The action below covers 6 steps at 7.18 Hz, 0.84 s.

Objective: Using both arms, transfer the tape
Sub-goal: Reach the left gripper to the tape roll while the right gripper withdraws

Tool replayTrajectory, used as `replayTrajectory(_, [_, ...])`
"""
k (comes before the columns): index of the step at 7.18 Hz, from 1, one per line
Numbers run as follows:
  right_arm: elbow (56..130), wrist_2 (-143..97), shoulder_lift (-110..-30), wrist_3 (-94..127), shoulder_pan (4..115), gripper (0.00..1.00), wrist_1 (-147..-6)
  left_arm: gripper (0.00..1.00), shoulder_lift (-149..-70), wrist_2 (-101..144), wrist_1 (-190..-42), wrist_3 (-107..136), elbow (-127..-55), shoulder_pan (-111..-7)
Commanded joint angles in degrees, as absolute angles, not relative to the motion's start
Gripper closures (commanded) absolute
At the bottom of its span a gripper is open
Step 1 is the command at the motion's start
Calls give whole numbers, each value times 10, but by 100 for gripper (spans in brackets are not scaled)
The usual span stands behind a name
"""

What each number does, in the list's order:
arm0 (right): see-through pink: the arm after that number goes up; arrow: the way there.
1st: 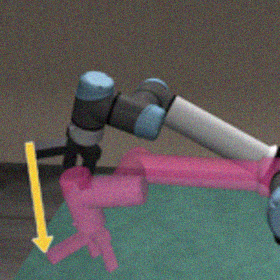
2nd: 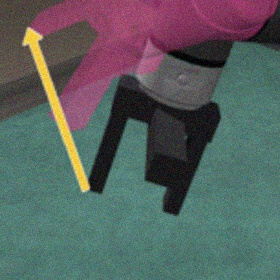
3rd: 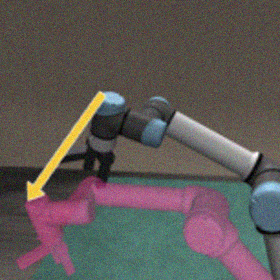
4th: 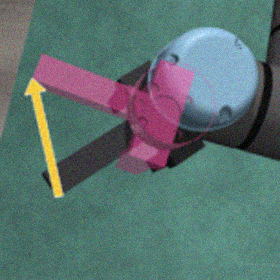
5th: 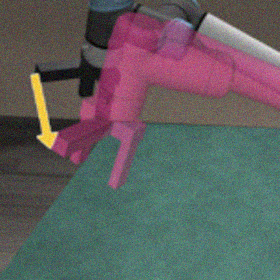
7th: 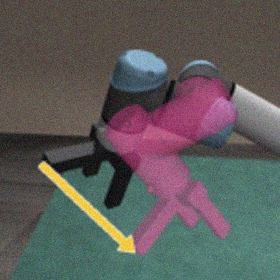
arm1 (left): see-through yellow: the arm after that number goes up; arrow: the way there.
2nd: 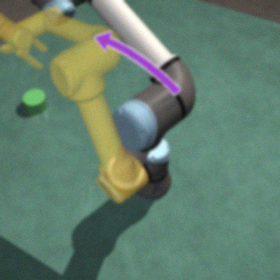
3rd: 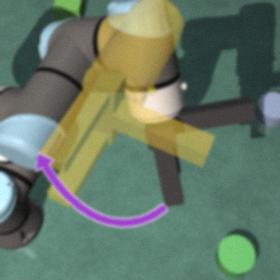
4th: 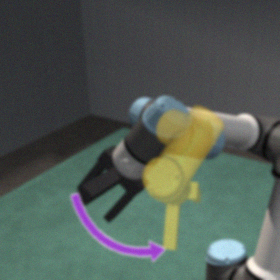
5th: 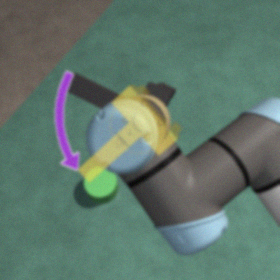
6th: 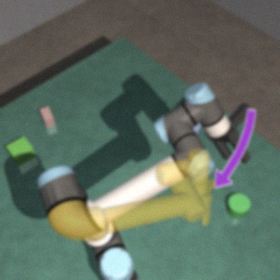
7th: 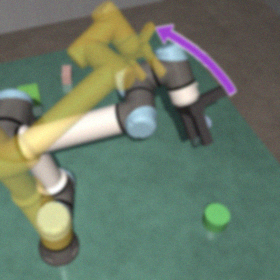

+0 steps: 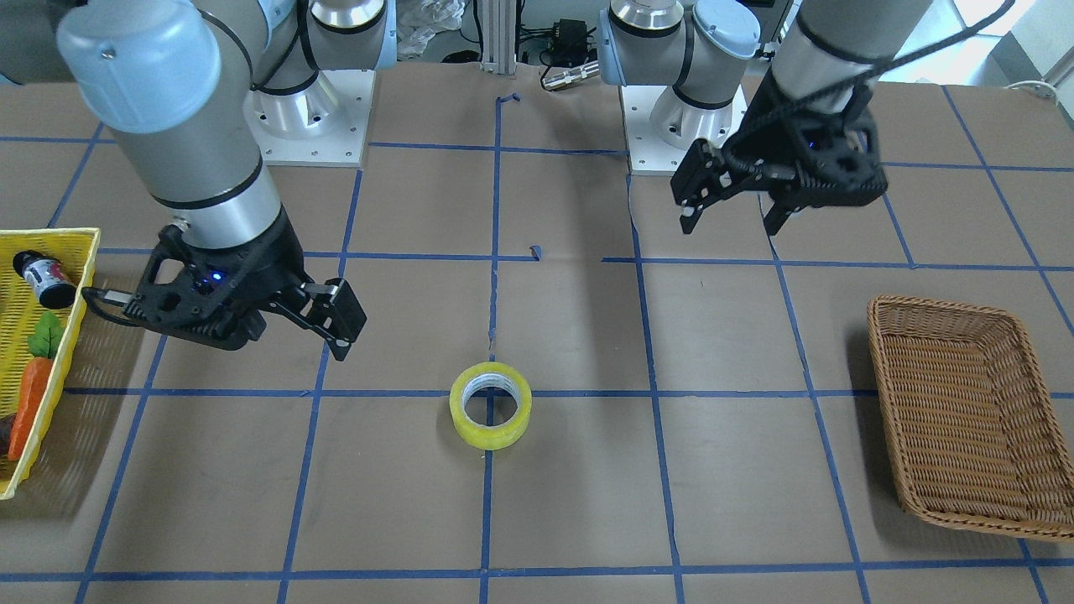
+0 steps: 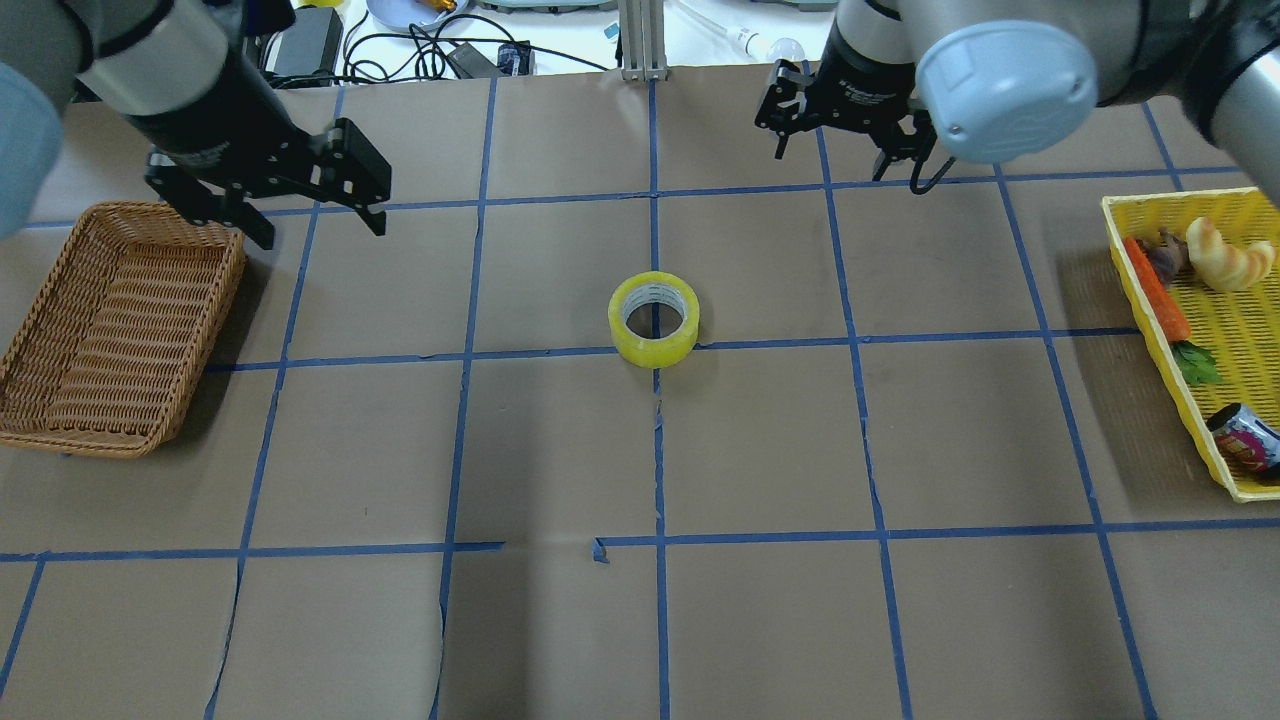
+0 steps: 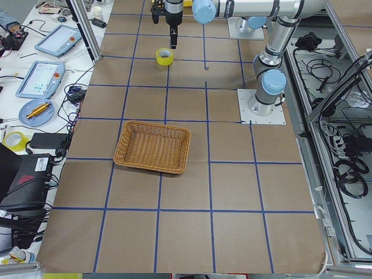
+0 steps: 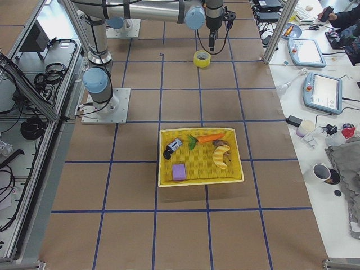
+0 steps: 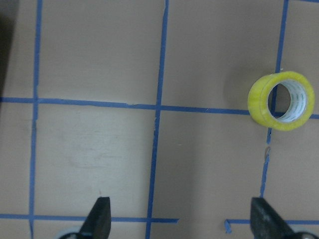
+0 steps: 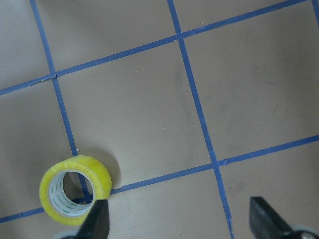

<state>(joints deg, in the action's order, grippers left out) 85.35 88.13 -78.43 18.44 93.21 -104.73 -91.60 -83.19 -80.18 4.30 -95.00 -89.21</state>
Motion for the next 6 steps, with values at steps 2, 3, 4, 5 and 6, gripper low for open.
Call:
replayTrajectory(2, [854,878,-802,73,885,0,-994,0,-1018,-818,-625,186,-996,-992])
replayTrajectory(3, [854,881,-804,38,873,0,-991,0,-1057,-820,-596,192,-998,-999])
replayTrajectory(4, [854,882,-811,34,862,0,-987,0,-1089,-833,-537,198,-998,-1015])
replayTrajectory(5, [854,883,-820,34,854,0,-969,1,-1118,-862,-507,213,-995,-1036])
replayTrajectory(6, [854,881,-821,33,847,0,-963,2,-1149,-860,-471,238,-995,-1046])
